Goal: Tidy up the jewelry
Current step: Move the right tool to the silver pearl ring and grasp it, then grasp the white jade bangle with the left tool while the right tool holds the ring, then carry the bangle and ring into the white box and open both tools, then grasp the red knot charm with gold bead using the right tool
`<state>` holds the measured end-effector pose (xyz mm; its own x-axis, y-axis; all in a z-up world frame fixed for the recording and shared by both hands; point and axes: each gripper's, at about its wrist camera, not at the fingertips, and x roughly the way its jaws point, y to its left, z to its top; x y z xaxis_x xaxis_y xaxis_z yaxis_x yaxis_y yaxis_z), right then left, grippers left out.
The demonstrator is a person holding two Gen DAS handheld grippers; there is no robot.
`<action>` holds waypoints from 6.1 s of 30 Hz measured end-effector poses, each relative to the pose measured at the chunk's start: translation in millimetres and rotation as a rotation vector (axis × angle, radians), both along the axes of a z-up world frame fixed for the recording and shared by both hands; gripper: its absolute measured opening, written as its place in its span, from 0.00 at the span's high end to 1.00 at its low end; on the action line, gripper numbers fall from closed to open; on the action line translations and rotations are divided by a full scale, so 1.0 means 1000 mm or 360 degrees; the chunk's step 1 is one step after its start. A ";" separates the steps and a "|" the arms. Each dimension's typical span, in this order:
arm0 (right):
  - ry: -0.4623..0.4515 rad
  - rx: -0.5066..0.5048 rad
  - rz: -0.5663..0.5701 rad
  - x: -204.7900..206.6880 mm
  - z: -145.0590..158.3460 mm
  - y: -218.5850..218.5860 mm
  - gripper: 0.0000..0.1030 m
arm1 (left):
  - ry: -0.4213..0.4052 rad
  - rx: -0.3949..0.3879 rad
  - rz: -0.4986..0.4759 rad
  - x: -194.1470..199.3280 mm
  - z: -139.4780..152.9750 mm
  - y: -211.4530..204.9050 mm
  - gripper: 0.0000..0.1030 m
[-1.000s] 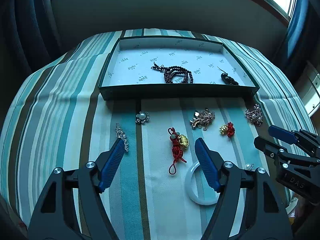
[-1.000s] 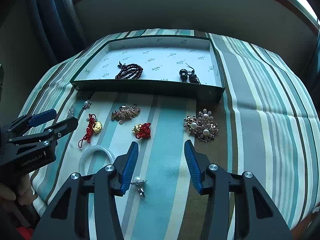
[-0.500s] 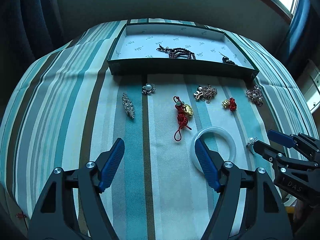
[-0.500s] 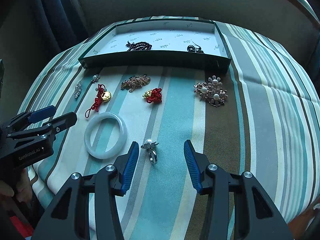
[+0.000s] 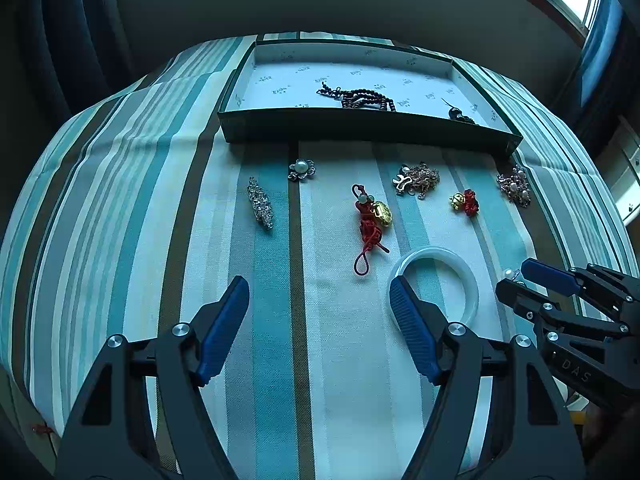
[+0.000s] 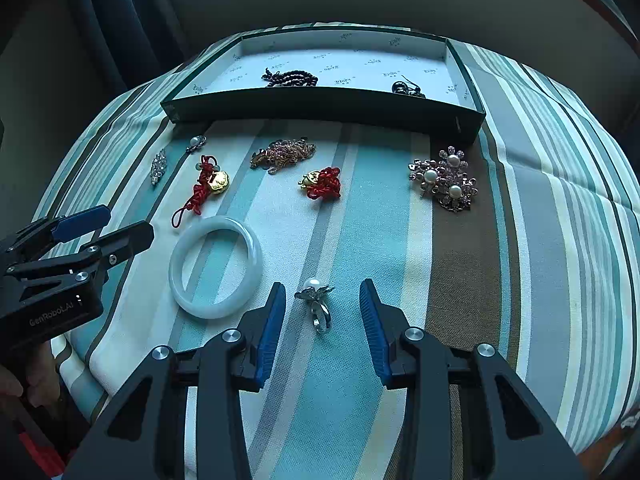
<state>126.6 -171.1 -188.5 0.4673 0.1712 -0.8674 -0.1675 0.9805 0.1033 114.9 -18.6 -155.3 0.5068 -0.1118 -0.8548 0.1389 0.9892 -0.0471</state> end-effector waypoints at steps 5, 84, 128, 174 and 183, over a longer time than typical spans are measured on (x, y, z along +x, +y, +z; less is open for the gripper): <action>0.0003 -0.0019 0.0014 0.003 -0.003 0.005 0.66 | 0.0007 0.0001 -0.0002 0.000 -0.001 -0.001 0.30; -0.0014 -0.0089 0.0020 -0.004 0.005 -0.042 0.79 | 0.0042 0.0081 -0.0244 0.000 -0.023 -0.076 0.32; -0.0237 -0.0125 -0.0019 0.187 0.007 0.012 0.79 | -0.0195 0.0277 0.0121 0.195 -0.017 -0.013 0.31; -0.0277 -0.0168 -0.0020 0.093 0.039 0.002 0.60 | -0.0307 0.0284 0.0150 0.109 0.022 0.003 0.20; -0.0143 -0.0188 0.0074 0.062 0.012 0.012 0.60 | -0.0228 0.0323 0.0168 0.071 0.007 0.014 0.20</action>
